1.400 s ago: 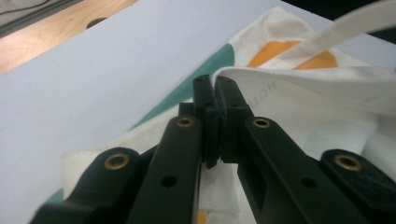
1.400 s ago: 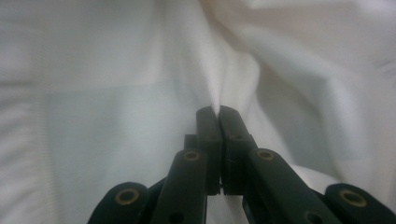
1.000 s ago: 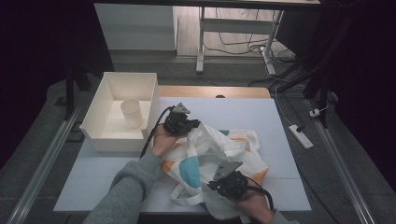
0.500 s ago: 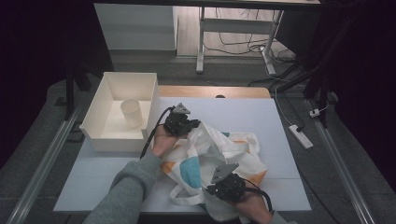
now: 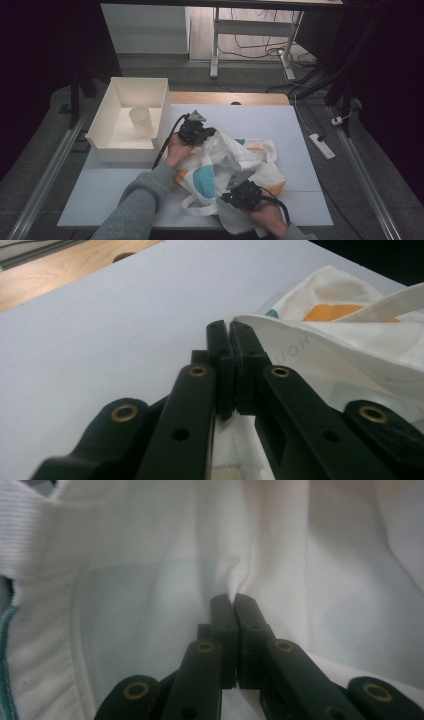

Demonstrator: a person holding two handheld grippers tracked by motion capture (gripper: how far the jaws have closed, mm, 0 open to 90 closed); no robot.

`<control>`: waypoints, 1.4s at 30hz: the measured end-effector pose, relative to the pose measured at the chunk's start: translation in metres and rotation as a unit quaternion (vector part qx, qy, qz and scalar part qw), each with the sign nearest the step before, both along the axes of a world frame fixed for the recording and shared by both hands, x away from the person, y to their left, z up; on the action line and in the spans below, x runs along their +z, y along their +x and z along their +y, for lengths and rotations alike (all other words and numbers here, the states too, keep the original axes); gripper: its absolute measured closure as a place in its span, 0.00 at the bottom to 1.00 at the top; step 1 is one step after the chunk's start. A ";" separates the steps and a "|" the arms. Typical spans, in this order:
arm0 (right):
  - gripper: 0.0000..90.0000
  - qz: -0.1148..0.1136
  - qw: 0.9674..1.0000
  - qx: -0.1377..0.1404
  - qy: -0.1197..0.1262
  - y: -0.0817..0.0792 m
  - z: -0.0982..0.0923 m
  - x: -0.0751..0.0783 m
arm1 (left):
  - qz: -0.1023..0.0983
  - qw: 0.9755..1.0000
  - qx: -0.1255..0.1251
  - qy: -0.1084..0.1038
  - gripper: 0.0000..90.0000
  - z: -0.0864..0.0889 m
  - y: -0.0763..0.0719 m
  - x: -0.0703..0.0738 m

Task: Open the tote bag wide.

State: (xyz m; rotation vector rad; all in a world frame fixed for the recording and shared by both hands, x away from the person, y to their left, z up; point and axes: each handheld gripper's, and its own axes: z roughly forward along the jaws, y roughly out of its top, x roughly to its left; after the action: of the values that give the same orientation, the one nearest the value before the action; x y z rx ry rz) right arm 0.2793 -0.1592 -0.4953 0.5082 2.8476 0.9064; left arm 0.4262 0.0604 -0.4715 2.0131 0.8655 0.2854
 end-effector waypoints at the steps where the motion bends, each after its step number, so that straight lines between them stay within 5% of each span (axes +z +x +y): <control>1: 0.98 -0.004 1.000 -0.002 0.005 0.002 0.000 0.000 | -0.002 1.000 0.001 -0.001 0.97 0.000 0.001 0.000; 11: 0.92 -0.023 1.000 0.009 0.017 0.001 -0.003 -0.001 | 0.003 1.000 -0.009 -0.002 0.93 0.001 -0.001 0.001; 14: 0.77 -0.010 0.998 0.012 0.053 -0.002 -0.007 0.004 | -0.010 1.000 -0.014 -0.019 0.71 0.005 -0.010 0.011; 17: 0.71 -0.021 0.997 0.007 0.077 -0.004 -0.011 0.013 | -0.018 0.999 -0.033 -0.024 0.58 0.011 -0.024 0.028; 22: 0.65 -0.049 0.992 -0.014 0.117 -0.002 -0.021 0.028 | -0.033 0.998 -0.047 -0.005 0.49 0.017 -0.051 0.042; 27: 0.64 -0.066 0.989 -0.043 0.127 0.002 -0.028 0.034 | -0.024 0.998 -0.055 0.009 0.47 0.023 -0.070 0.044; 33: 0.64 -0.065 0.989 -0.058 0.123 0.007 -0.032 0.033 | 0.006 0.997 -0.080 0.019 0.44 0.016 -0.083 0.040; 38: 0.64 -0.069 0.989 -0.059 0.114 0.007 -0.031 0.030 | 0.001 0.995 -0.087 0.057 0.40 0.006 -0.097 0.035; 42: 0.64 -0.073 0.990 -0.059 0.108 0.006 -0.031 0.030 | -0.006 0.994 -0.070 0.079 0.35 0.006 -0.110 0.033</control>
State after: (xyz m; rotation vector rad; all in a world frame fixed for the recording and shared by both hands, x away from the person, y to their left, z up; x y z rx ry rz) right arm 0.2854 -0.1899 -0.4655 0.5992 2.5728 1.1849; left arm 0.3163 0.0668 -0.4387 2.2045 0.7088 0.2937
